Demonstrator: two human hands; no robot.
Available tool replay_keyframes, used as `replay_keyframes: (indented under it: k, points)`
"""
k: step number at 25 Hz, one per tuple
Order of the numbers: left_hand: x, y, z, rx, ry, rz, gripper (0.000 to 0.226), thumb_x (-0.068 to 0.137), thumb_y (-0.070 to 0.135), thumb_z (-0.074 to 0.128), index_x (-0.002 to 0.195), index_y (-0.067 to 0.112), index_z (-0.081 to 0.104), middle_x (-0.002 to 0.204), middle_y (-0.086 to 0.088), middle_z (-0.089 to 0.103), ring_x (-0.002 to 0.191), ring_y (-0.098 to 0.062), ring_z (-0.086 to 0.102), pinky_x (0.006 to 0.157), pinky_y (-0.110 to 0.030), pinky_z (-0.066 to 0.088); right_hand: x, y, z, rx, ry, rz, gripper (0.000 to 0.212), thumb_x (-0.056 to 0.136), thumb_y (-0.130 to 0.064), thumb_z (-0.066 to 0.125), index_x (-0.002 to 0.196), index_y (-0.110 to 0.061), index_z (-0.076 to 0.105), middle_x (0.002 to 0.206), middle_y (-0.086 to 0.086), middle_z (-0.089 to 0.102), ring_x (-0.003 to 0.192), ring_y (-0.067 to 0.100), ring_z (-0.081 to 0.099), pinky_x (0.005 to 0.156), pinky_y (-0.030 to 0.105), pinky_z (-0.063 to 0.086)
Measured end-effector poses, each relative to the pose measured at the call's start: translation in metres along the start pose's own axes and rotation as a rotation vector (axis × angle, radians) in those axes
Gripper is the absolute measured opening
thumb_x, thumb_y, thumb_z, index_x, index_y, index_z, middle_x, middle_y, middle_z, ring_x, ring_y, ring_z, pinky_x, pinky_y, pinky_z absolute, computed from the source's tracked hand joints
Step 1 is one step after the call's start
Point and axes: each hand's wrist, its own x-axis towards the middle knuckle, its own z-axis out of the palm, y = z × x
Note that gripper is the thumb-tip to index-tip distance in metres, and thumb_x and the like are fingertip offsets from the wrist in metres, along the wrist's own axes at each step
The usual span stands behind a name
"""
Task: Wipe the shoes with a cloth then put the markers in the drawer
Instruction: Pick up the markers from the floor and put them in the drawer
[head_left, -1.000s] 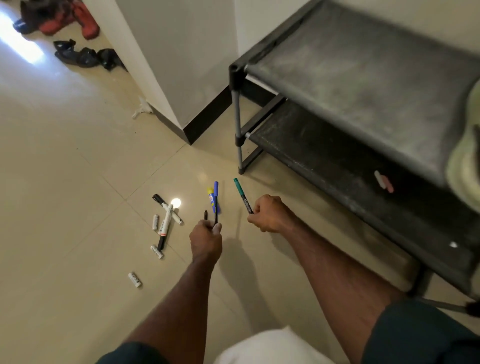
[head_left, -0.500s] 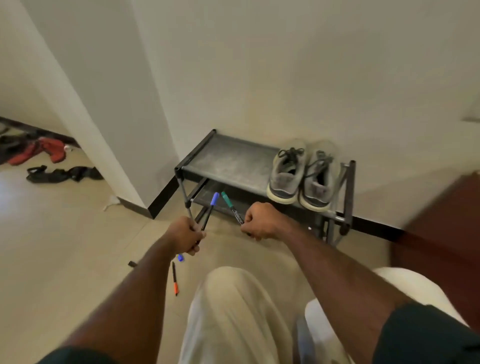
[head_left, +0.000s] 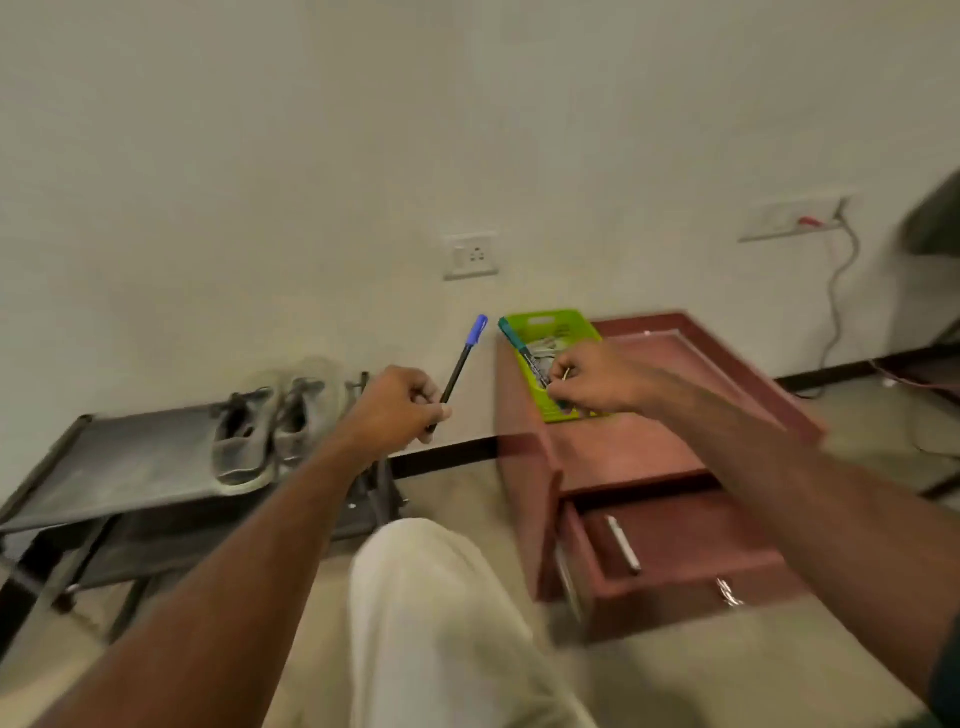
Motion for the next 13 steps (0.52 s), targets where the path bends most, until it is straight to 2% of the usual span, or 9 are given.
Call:
replay_keyframes:
  k: [4, 6, 8, 11, 13]
  points:
    - [0.039, 0.062, 0.146, 0.117, -0.345, 0.044, 0.026, 0.090, 0.004, 0.069, 0.066, 0.009, 0.059, 0.047, -0.003, 0.059, 0.035, -0.005, 0.052, 0.036, -0.015, 0.036, -0.075, 0.145, -0.055, -0.013, -0.039, 0.322, 0.016, 0.081, -0.016, 0.061, 0.076, -0.003, 0.070, 0.066, 0.009, 0.072, 0.051, 0.018, 0.061, 0.047, 0.025, 0.044]
    - [0.043, 0.067, 0.210, 0.195, -0.525, 0.004, 0.026, 0.090, 0.004, 0.069, 0.067, 0.009, 0.058, 0.049, -0.003, 0.058, 0.032, -0.003, 0.051, 0.035, -0.014, 0.035, -0.108, 0.199, -0.060, 0.012, -0.162, 0.476, 0.018, 0.083, -0.015, 0.063, 0.080, 0.000, 0.072, 0.066, 0.011, 0.072, 0.049, 0.018, 0.057, 0.046, 0.026, 0.043]
    - [0.042, 0.059, 0.259, 0.257, -0.661, -0.061, 0.024, 0.090, 0.006, 0.070, 0.068, 0.011, 0.059, 0.052, -0.003, 0.060, 0.038, -0.007, 0.059, 0.037, -0.015, 0.038, -0.129, 0.237, -0.051, 0.022, -0.296, 0.583, 0.018, 0.084, -0.018, 0.065, 0.078, -0.003, 0.072, 0.065, 0.009, 0.070, 0.049, 0.016, 0.055, 0.046, 0.025, 0.043]
    - [0.047, 0.043, 0.315, 0.349, -0.680, -0.130, 0.010, 0.086, 0.007, 0.074, 0.079, 0.000, 0.070, 0.066, -0.010, 0.067, 0.058, -0.022, 0.068, 0.050, -0.027, 0.055, -0.122, 0.274, -0.019, -0.044, -0.373, 0.634, 0.022, 0.076, -0.026, 0.066, 0.073, -0.006, 0.074, 0.067, 0.008, 0.073, 0.054, 0.018, 0.059, 0.053, 0.030, 0.049]
    - [0.053, 0.032, 0.339, 0.385, -0.620, -0.195, 0.016, 0.083, 0.007, 0.076, 0.091, -0.006, 0.071, 0.079, -0.015, 0.074, 0.069, -0.027, 0.075, 0.065, -0.038, 0.064, -0.102, 0.284, 0.004, -0.138, -0.362, 0.625, 0.023, 0.077, -0.026, 0.066, 0.076, -0.005, 0.075, 0.071, 0.009, 0.074, 0.060, 0.019, 0.064, 0.059, 0.031, 0.056]
